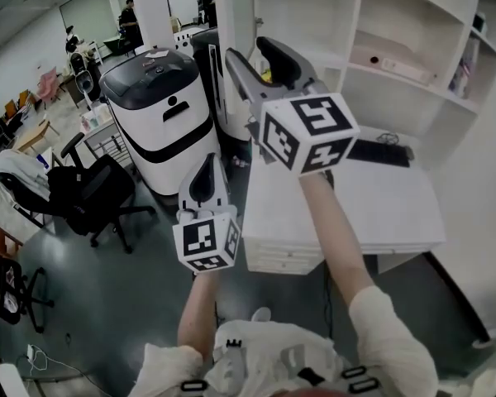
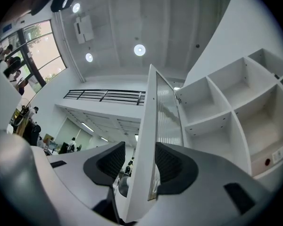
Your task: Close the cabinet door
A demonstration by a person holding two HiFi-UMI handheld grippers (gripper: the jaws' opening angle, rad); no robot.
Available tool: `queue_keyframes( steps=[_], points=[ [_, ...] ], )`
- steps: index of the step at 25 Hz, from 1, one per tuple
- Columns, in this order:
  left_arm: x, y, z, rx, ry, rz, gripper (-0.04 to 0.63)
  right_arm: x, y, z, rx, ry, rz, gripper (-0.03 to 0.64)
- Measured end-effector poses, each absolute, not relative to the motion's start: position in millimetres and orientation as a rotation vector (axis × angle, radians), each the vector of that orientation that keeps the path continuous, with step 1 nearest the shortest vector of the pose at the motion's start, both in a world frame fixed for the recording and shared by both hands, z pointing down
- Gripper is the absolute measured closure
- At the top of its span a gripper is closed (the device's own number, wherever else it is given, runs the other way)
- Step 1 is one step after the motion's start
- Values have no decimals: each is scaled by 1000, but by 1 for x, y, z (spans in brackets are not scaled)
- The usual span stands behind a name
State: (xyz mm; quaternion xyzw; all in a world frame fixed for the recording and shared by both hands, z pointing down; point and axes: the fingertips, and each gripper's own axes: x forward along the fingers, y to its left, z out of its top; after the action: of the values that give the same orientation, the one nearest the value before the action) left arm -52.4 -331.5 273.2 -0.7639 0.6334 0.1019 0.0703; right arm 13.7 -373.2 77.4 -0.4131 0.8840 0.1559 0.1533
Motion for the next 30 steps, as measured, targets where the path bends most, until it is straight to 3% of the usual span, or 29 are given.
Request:
queue_keyframes(
  steps=[30],
  points=[
    [-52,-357,284,-2289,1940,268,591,-13,-423,71,-1306,2531,421,464]
  ],
)
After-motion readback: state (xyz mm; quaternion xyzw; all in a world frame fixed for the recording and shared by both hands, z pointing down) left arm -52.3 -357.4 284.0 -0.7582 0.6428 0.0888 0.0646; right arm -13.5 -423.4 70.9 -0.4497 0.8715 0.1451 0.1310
